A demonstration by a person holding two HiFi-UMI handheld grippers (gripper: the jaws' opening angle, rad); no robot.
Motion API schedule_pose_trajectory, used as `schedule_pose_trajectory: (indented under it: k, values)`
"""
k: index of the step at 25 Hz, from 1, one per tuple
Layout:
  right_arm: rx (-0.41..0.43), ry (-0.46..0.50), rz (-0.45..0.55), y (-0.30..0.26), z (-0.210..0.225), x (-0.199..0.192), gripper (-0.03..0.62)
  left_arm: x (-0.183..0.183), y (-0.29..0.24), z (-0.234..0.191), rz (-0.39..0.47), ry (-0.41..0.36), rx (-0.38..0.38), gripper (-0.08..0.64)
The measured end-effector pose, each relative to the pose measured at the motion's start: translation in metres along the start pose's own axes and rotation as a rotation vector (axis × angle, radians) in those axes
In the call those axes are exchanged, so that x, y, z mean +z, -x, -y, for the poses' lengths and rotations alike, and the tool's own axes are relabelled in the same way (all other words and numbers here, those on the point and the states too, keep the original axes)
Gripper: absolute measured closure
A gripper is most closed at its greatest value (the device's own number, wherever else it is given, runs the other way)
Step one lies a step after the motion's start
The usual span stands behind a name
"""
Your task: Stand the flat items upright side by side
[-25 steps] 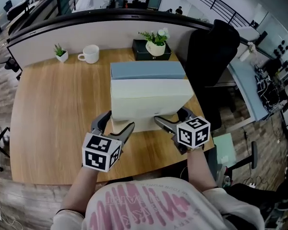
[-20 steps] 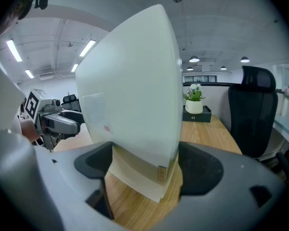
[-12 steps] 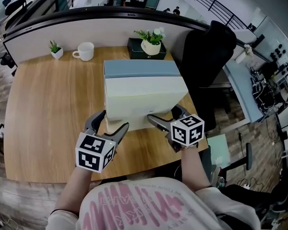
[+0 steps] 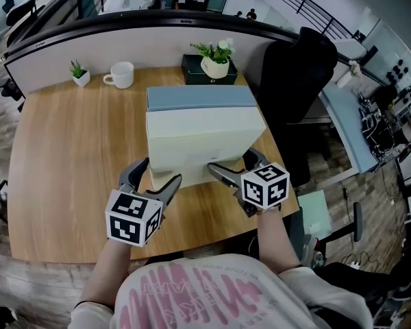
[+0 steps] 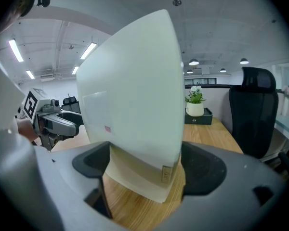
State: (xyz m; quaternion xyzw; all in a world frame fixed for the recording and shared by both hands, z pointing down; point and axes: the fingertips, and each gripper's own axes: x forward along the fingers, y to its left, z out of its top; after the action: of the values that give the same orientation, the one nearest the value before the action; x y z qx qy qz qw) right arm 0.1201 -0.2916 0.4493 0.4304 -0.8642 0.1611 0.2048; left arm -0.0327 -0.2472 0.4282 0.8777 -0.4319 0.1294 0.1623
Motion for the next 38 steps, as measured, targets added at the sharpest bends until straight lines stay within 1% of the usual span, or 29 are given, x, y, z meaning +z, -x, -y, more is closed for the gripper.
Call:
schedule_pose_trajectory:
  k: [5, 9, 13, 16, 21, 25, 29, 33, 38]
  values:
    - [-0.007, -0.002, 0.0, 0.0, 0.001, -0.001, 0.119, 0.001, -0.002, -0.001, -0.002, 0.01, -0.001, 0.204]
    - [-0.013, -0.005, -0.005, -0.001, 0.002, -0.001, 0.112, 0.0, -0.004, 0.0, -0.01, 0.003, 0.0, 0.204]
    - [-0.015, -0.006, -0.013, 0.0, 0.002, -0.001, 0.107, -0.001, -0.003, -0.002, -0.014, -0.028, 0.005, 0.207]
    - [-0.02, -0.007, -0.023, -0.001, 0.001, -0.001, 0.104, -0.002, -0.002, -0.006, -0.017, -0.047, 0.01, 0.235]
    - [-0.027, -0.007, -0.029, 0.0, 0.001, -0.002, 0.103, -0.003, 0.0, -0.006, -0.023, -0.079, 0.001, 0.239]
    - [-0.034, -0.011, -0.025, 0.002, 0.001, -0.002, 0.104, 0.001, 0.002, -0.006, -0.007, -0.082, -0.002, 0.25]
    - [-0.05, -0.002, -0.027, 0.004, 0.002, 0.0, 0.104, 0.007, 0.006, -0.008, 0.014, -0.098, 0.015, 0.268]
    - [-0.072, -0.003, -0.021, 0.008, 0.004, 0.003, 0.104, 0.011, 0.01, -0.008, 0.026, -0.108, 0.022, 0.269]
    - [-0.104, -0.031, 0.012, 0.017, 0.007, 0.007, 0.106, 0.014, 0.015, -0.007, 0.049, -0.091, 0.019, 0.272]
